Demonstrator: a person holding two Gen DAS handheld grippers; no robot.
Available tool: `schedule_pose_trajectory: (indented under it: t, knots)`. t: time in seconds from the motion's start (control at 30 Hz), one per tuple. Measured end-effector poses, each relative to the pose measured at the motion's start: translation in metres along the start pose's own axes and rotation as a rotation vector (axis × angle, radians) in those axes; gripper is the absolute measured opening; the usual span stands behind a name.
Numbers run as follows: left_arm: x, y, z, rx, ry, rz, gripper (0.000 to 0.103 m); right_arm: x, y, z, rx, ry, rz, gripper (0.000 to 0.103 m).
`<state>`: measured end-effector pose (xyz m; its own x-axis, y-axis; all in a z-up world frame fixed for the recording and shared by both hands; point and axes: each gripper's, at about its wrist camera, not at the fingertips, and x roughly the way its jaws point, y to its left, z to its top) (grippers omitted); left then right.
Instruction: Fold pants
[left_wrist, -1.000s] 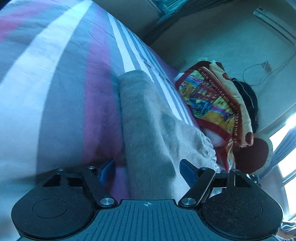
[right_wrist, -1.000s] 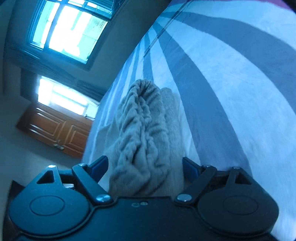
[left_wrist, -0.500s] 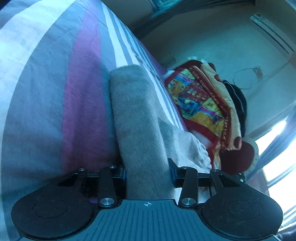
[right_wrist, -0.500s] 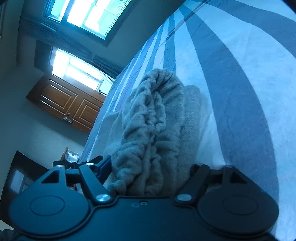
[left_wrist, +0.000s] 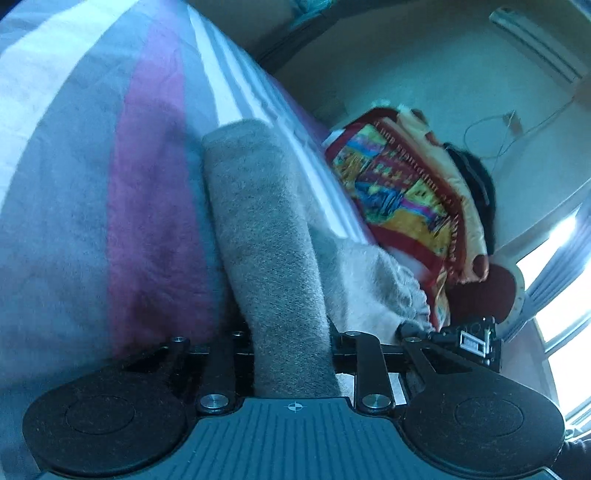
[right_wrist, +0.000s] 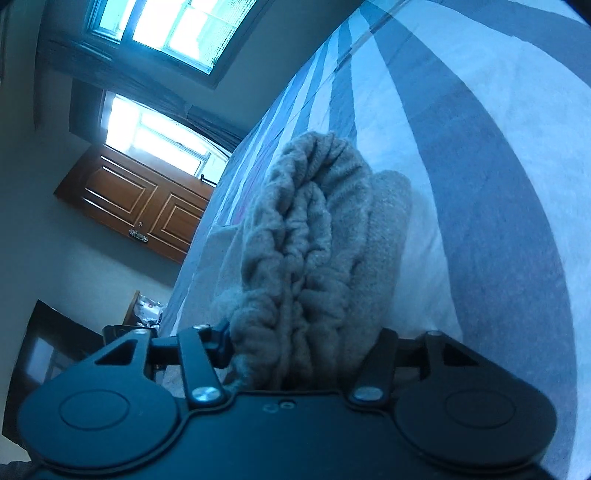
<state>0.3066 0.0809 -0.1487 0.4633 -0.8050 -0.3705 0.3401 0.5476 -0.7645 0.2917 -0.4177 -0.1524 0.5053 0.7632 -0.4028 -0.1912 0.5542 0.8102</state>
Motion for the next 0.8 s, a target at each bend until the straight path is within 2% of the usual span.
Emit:
schedule_pose_trajectory:
  t: [0.1,0.27,0.4,0.5,0.6,0.7,0.73,0.77,0.8]
  knots:
    - [-0.017,-0.011,-0.001,0.008,-0.063,-0.058,0.025,-0.006,0.020,0.005,-0.047,0.011,0.012,0.046]
    - [-0.045,-0.020,0.028,0.028,-0.151,-0.058,0.025,0.004,0.062,0.034,-0.163,0.029,0.076,0.046]
    - [-0.060,-0.014,0.065,0.056,-0.187,-0.026,0.025,0.027,0.076,0.068,-0.191,0.066,0.121,0.046]
    - [-0.061,0.005,0.091,0.032,-0.209,0.013,0.025,0.056,0.078,0.094,-0.187,0.089,0.143,0.046]
    - [-0.052,0.031,0.111,-0.006,-0.207,0.072,0.025,0.091,0.072,0.114,-0.161,0.105,0.130,0.046]
    - [-0.037,0.066,0.118,-0.038,-0.152,0.153,0.026,0.126,0.063,0.121,-0.124,0.121,0.107,0.047]
    - [-0.029,0.082,0.113,-0.053,-0.118,0.174,0.029,0.136,0.055,0.121,-0.110,0.133,0.089,0.053]
    - [-0.028,0.093,0.108,-0.078,-0.134,0.140,0.029,0.145,0.042,0.121,-0.087,0.143,0.046,0.060]
    - [-0.029,0.101,0.106,-0.101,-0.151,0.104,0.029,0.151,0.028,0.116,-0.056,0.151,-0.002,0.057]
